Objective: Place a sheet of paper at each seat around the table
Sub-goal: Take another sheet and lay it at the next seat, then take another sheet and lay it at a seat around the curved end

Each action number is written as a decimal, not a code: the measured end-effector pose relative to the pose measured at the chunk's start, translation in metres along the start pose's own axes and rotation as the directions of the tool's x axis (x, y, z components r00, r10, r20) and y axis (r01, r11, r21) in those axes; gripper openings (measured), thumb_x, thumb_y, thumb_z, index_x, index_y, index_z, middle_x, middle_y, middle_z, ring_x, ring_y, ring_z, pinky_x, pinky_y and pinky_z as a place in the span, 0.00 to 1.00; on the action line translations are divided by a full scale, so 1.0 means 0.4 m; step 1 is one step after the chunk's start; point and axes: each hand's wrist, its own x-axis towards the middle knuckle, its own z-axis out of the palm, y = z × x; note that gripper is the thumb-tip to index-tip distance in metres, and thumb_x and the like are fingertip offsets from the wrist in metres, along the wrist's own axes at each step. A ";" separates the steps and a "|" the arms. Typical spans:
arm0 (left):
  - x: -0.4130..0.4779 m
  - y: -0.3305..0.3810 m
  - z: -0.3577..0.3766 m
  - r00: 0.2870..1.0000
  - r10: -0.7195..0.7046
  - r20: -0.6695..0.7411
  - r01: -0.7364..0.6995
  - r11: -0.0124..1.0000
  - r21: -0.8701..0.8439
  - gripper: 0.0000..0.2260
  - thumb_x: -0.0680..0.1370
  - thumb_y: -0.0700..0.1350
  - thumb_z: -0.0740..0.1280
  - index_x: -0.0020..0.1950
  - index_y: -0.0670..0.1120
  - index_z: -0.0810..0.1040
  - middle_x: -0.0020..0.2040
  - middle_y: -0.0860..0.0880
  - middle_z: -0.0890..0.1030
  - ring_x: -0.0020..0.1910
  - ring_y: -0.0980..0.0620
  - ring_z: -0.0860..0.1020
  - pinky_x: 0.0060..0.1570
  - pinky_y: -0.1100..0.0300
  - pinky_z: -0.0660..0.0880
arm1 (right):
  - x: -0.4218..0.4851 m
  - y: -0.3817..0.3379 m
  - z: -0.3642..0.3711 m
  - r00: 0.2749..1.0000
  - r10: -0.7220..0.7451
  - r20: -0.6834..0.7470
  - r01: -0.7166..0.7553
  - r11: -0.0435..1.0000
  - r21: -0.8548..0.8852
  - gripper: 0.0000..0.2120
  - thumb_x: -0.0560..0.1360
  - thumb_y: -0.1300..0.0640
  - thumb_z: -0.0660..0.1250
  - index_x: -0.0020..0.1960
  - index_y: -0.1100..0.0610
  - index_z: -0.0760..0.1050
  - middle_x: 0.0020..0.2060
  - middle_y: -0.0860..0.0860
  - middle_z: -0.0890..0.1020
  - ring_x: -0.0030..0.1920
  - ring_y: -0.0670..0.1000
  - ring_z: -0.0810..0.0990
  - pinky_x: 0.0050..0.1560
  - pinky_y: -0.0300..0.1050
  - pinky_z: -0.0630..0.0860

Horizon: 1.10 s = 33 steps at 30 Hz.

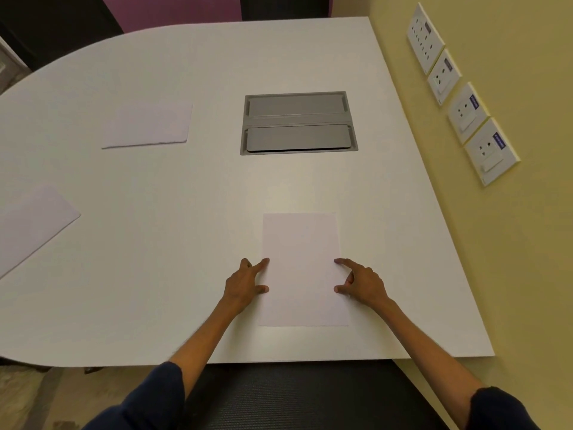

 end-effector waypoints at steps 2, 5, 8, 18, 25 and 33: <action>0.000 0.002 0.000 1.000 0.005 0.008 -0.005 1.000 -0.003 0.33 0.77 0.51 0.70 0.78 0.58 0.58 0.55 0.48 0.68 0.45 0.49 0.74 0.47 0.57 0.72 | -0.002 0.000 0.000 1.000 0.001 0.000 -0.001 1.000 0.005 0.32 0.66 0.50 0.75 0.67 0.39 0.69 0.36 0.47 0.82 0.41 0.48 0.80 0.44 0.44 0.76; -0.002 0.003 -0.001 1.000 0.013 0.010 -0.013 1.000 -0.005 0.32 0.77 0.51 0.69 0.78 0.58 0.58 0.55 0.47 0.68 0.47 0.47 0.75 0.50 0.56 0.73 | -0.002 -0.004 -0.002 1.000 0.000 0.006 0.000 1.000 -0.001 0.31 0.66 0.51 0.75 0.67 0.40 0.69 0.36 0.47 0.82 0.40 0.48 0.81 0.45 0.45 0.77; -0.007 0.001 -0.004 1.000 0.021 0.000 -0.021 1.000 -0.018 0.32 0.77 0.52 0.69 0.78 0.57 0.58 0.54 0.48 0.68 0.47 0.47 0.76 0.53 0.55 0.74 | -0.002 -0.006 -0.006 0.999 -0.006 0.032 0.005 1.000 0.009 0.31 0.67 0.52 0.75 0.67 0.41 0.69 0.36 0.48 0.83 0.40 0.49 0.82 0.46 0.46 0.78; -0.073 -0.007 -0.047 0.976 0.083 -0.202 -0.067 0.994 0.087 0.30 0.79 0.63 0.59 0.78 0.53 0.60 0.75 0.47 0.65 0.74 0.48 0.63 0.66 0.50 0.68 | -0.027 -0.060 -0.033 0.990 -0.036 -0.137 0.029 0.998 -0.054 0.15 0.72 0.43 0.70 0.55 0.49 0.78 0.39 0.44 0.82 0.41 0.46 0.80 0.40 0.40 0.70; -0.148 0.010 -0.161 0.926 0.082 -0.369 -0.059 0.996 0.074 0.34 0.79 0.66 0.52 0.80 0.50 0.52 0.81 0.48 0.52 0.80 0.49 0.50 0.76 0.47 0.53 | -0.051 -0.189 -0.070 0.936 -0.231 -0.266 0.172 0.958 -0.230 0.20 0.76 0.39 0.63 0.62 0.50 0.76 0.59 0.48 0.79 0.60 0.51 0.76 0.58 0.49 0.69; -0.229 -0.026 -0.254 0.860 -0.005 -0.510 -0.003 1.000 -0.015 0.37 0.78 0.68 0.48 0.80 0.49 0.49 0.81 0.48 0.51 0.80 0.51 0.47 0.77 0.50 0.48 | -0.079 -0.386 -0.106 0.878 -0.381 -0.290 0.312 0.915 -0.257 0.24 0.77 0.38 0.61 0.67 0.51 0.72 0.65 0.49 0.75 0.66 0.51 0.72 0.61 0.51 0.67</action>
